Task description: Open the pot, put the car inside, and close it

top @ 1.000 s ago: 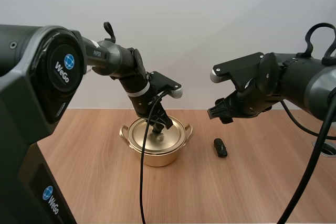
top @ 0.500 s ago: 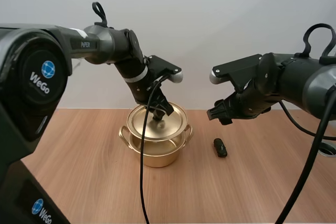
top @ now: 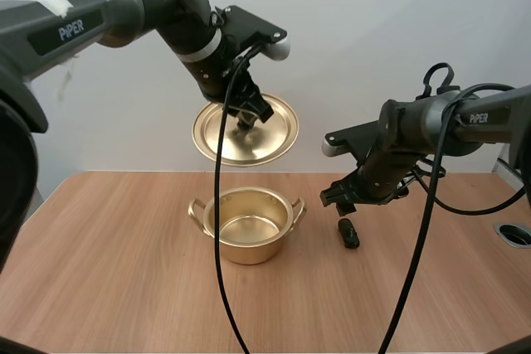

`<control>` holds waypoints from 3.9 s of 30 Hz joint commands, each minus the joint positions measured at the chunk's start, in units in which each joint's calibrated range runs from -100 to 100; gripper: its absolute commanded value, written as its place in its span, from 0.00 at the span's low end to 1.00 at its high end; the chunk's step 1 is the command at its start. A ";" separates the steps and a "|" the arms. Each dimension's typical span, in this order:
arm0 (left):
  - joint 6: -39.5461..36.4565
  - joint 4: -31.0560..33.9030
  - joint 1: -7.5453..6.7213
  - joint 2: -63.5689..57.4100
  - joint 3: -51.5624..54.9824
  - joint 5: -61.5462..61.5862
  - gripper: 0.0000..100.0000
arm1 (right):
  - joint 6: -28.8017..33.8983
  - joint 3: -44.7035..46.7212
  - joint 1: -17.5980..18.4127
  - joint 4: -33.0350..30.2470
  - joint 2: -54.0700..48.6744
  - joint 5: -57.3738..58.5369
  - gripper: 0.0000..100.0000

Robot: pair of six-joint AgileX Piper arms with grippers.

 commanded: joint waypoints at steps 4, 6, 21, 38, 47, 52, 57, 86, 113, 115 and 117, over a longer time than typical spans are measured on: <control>-1.41 2.78 0.00 -5.73 -5.56 0.41 0.00 | 0.93 -8.05 -0.02 -0.05 14.89 2.06 1.00; -1.50 2.78 0.00 -6.95 -6.23 0.41 0.00 | 1.25 -10.29 -0.02 -0.05 17.41 3.56 1.00; -1.50 2.66 0.00 -12.91 -7.32 0.41 0.00 | 1.25 -16.90 -0.02 0.46 28.89 7.97 1.00; -1.59 1.97 0.00 -13.61 -7.32 0.41 0.00 | 1.36 -16.90 -0.02 0.46 30.88 10.22 1.00; -1.59 1.97 0.00 -14.23 -7.32 -0.55 0.00 | 1.36 -16.90 -0.02 0.46 32.66 9.93 0.96; -1.59 1.97 0.00 -14.27 -7.32 -0.83 0.00 | 1.44 -16.90 -0.02 0.46 32.66 10.57 0.72; -1.59 1.97 0.00 -14.27 -7.32 -0.83 0.00 | 2.15 -16.90 -0.02 0.46 32.66 10.57 0.34; -6.92 2.42 0.00 -19.82 -18.63 -2.93 0.00 | -6.03 -36.02 0.74 12.62 15.15 36.06 0.29; -7.11 2.43 0.06 -22.29 -28.51 -0.86 0.00 | -7.13 -36.54 16.96 13.44 35.40 29.62 0.29; -7.11 2.43 0.06 -22.29 -28.51 -0.86 0.00 | -7.13 -36.54 17.02 13.44 36.62 28.92 0.29; -7.11 2.66 0.06 -22.28 -28.51 -0.86 0.00 | -7.13 -36.54 17.02 13.18 37.32 28.93 0.29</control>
